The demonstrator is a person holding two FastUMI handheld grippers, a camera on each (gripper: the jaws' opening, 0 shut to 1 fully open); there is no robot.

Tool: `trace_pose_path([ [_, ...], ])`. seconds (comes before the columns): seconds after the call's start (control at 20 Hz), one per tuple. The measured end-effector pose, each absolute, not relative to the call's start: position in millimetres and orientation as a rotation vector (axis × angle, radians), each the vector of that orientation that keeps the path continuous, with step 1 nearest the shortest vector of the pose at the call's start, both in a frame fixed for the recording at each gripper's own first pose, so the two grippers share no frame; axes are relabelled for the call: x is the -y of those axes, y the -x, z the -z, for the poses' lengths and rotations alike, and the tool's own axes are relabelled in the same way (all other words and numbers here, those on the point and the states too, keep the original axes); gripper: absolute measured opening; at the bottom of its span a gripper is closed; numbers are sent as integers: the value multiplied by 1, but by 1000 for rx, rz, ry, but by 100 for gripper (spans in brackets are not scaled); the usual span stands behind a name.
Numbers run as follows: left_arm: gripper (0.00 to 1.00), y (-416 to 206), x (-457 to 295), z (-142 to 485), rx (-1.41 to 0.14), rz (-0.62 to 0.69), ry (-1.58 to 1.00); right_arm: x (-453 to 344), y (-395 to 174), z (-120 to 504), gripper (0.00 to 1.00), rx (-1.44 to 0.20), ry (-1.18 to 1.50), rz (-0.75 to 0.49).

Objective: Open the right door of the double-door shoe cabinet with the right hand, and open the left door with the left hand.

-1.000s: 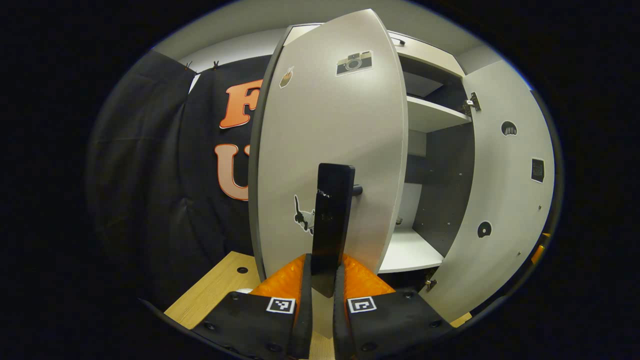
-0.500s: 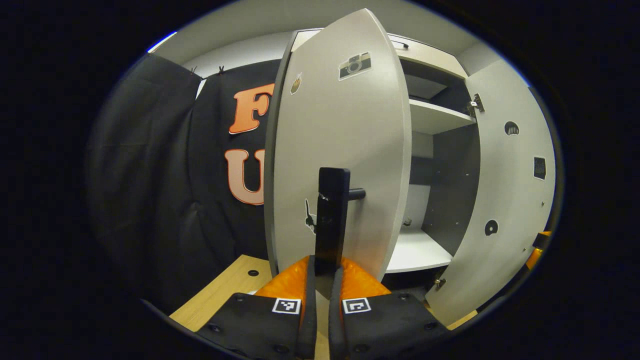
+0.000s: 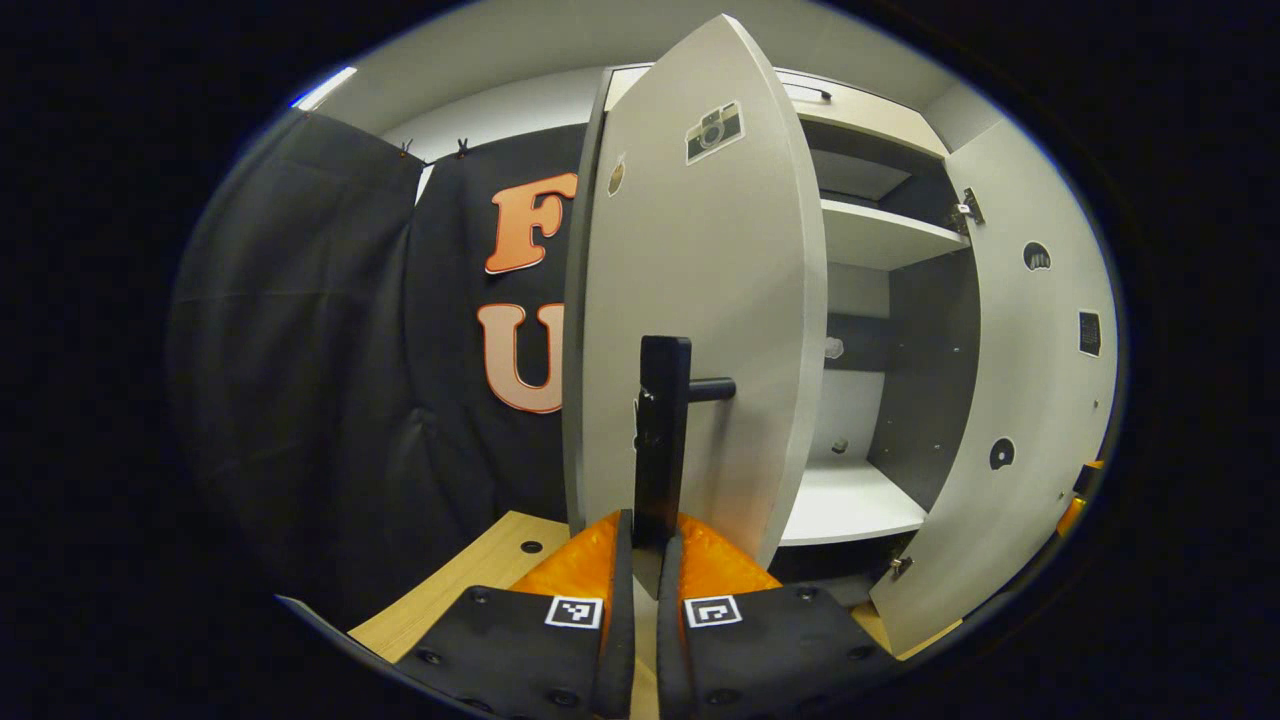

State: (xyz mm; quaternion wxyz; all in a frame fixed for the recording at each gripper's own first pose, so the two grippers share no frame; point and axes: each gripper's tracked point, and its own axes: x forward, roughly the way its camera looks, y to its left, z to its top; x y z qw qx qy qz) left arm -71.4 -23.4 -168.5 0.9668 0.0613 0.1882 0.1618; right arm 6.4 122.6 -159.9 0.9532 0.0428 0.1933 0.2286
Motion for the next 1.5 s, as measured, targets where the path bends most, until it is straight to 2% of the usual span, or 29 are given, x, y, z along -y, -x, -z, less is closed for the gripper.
trace_pose_path([
  [0.05,13,75,21,166,-377,-348,-133,-127,-6,160,84,-392,-94,-476],
  [0.3,9,93,-3,160,-375,-468,-140,-156,-9,161,84,-396,-122,-526],
  [0.4,7,96,-12,158,-367,-475,-155,-162,-9,161,84,-397,-119,-538],
  [0.65,7,110,-36,140,-325,-560,-268,-170,-10,159,84,-402,-112,-541],
  [0.85,8,97,-31,122,-227,-513,-319,-168,-11,151,84,-378,-92,-523],
  [0.95,13,87,-24,112,-163,-472,-339,-167,-14,146,84,-362,-90,-512],
  [1.0,22,80,-20,111,-145,-445,-338,-160,-16,141,84,-351,-91,-504],
  [1.05,27,75,-14,110,-137,-424,-331,-157,-18,137,84,-341,-94,-491],
  [1.25,33,66,7,113,-137,-362,-274,-140,-29,120,84,-292,-88,-436],
  [1.35,41,62,15,115,-140,-338,-255,-133,-33,113,84,-271,-68,-409],
  [1.4,55,59,19,115,-139,-325,-249,-128,-33,110,84,-264,-59,-398],
  [1.45,59,57,23,116,-140,-311,-241,-123,-32,107,84,-255,-52,-390],
  [1.5,69,55,26,117,-141,-300,-237,-122,-33,103,84,-245,-47,-386],
])
